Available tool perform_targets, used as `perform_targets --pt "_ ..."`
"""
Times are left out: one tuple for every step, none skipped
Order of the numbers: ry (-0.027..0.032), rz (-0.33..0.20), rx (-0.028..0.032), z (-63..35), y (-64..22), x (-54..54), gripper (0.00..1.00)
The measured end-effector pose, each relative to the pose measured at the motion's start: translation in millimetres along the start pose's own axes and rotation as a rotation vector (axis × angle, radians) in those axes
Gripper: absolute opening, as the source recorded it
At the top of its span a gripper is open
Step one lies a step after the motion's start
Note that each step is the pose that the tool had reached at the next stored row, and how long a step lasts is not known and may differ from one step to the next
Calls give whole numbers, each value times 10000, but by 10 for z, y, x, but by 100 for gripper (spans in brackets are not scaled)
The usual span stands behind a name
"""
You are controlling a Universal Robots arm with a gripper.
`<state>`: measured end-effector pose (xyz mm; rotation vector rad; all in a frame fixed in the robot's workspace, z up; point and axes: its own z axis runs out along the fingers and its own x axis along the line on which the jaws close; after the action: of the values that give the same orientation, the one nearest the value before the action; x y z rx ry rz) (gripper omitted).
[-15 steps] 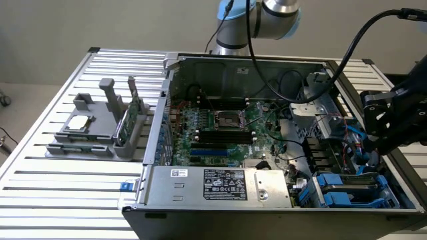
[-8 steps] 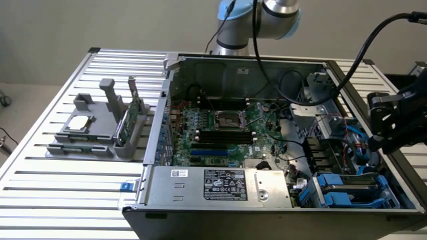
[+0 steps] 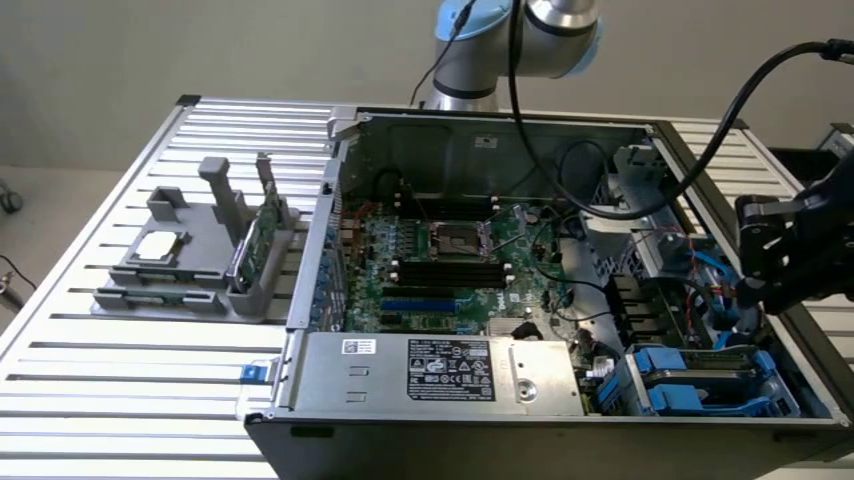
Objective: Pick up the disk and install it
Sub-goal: 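Insert the first disk wire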
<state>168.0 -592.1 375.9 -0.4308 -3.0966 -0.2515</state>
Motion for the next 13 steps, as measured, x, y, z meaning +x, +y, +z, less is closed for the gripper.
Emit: perform_targets --pt "-3 53 -22 11 -6 -3 27" --pt "-7 109 -41 21 -11 -5 27" --pt "-12 167 -56 31 -16 -7 27" --pt "-18 228 -71 40 -22 -9 27" --pt "-25 293 -85 49 -28 -10 27" --pt "-33 355 -96 58 -33 -12 27" --pt "-43 423 -102 65 -38 -13 27" --pt "-55 500 -105 71 -42 -14 27" --pt "-68 584 -108 76 -45 -15 27" --pt "-84 680 -111 80 -48 -15 27" --pt "-104 794 -112 84 -49 -16 27" --pt "-124 915 -115 87 -51 -16 27" --pt "-143 1037 -120 91 -53 -17 27"
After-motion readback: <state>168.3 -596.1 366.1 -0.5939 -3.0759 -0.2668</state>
